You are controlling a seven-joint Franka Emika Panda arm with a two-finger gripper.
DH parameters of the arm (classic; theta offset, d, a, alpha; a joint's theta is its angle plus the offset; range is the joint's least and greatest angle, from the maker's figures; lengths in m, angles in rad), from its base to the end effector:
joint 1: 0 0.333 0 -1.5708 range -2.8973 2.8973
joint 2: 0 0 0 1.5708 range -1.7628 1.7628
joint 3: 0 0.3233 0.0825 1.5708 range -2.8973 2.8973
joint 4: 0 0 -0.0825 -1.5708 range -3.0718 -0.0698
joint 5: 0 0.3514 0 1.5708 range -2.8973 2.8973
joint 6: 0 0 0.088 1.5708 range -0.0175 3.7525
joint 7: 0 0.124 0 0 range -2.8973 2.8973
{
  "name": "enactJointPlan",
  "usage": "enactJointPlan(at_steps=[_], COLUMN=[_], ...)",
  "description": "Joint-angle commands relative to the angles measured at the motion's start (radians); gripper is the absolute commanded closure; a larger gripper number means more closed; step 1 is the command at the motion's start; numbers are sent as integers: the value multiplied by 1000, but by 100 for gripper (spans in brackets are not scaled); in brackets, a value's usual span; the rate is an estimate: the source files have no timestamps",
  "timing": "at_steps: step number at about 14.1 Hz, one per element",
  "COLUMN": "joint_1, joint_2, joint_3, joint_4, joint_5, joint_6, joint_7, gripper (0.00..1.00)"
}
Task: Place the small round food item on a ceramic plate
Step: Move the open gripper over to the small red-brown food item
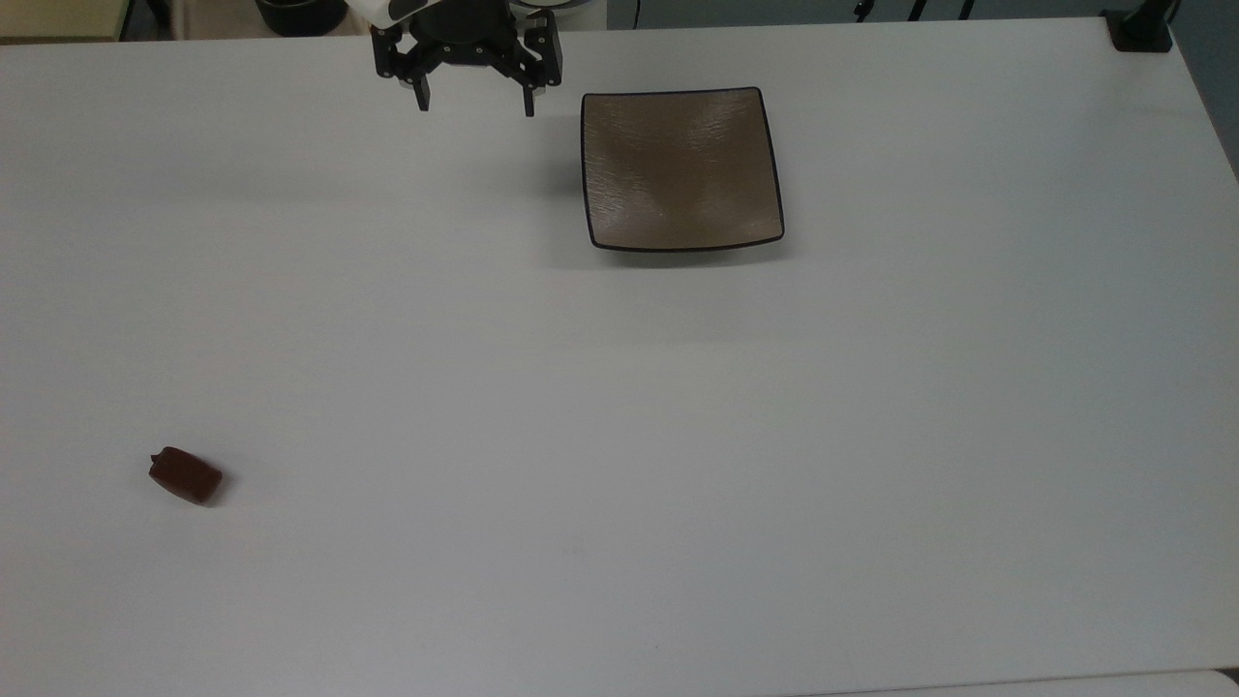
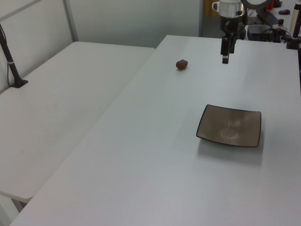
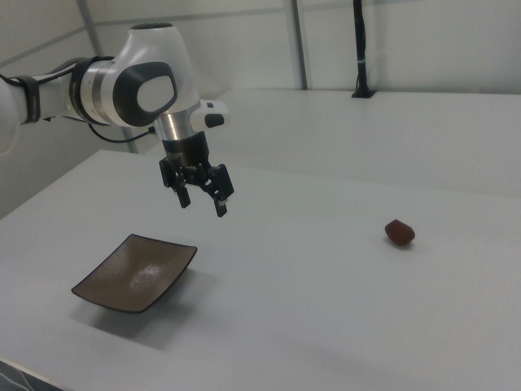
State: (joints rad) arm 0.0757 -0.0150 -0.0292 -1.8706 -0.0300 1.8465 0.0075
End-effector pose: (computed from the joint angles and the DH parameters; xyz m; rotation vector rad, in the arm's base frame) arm 0.5245 0.0215 0.5132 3.1121 0.0736 -0.0130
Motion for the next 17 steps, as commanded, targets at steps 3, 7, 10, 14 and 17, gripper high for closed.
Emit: enactJointPlan(at_steps=[3,7,10,14,17], joint_1=[13,13,6,-8,-45], joint_2=[-14,-11,29,131,240], joint_3=[-12,-12,-15,-21,-21], joint_4=[-27,-24,-22,-9,60], joint_5=[-15,-15,-70,-117,-217], joint_6=[63,65,235,483,566], joint_7=[-18,-18,-35,-38,-52], gripper=[0,0,0,0,0])
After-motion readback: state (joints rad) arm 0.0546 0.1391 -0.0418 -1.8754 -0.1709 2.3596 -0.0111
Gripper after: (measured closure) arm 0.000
